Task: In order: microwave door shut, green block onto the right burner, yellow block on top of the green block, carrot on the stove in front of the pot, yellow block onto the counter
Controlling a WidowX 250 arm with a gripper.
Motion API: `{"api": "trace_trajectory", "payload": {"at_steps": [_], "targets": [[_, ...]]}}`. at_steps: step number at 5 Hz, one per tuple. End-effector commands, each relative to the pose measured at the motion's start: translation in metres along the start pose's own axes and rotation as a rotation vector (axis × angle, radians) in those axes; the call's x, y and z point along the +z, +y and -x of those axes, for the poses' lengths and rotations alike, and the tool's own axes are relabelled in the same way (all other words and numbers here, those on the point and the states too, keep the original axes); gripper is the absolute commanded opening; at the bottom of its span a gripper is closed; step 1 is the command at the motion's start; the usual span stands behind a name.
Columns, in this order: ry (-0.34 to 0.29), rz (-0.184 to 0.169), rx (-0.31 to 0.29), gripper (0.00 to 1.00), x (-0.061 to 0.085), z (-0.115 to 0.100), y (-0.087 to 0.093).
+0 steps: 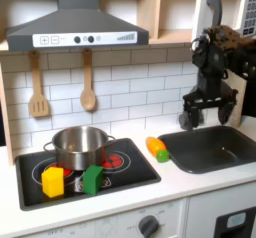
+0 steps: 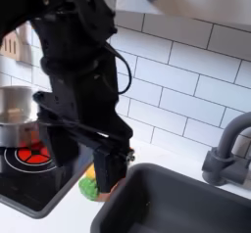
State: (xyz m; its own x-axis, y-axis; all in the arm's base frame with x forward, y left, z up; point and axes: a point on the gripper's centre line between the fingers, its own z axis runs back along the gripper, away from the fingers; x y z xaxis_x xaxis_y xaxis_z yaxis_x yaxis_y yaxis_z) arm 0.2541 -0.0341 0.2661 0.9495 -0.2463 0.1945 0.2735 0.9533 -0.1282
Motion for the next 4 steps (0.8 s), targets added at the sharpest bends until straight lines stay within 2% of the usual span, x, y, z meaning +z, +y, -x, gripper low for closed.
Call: {"api": "trace_trajectory", "payload": {"at_steps": [1,4], "targets": [[-0.001,-0.001,0.014,1.0,-0.0038,-0.0279,0.0017],[-0.014,-0.007,0.015,1.0,-0.0054,-0.0355,0.0001]]}}
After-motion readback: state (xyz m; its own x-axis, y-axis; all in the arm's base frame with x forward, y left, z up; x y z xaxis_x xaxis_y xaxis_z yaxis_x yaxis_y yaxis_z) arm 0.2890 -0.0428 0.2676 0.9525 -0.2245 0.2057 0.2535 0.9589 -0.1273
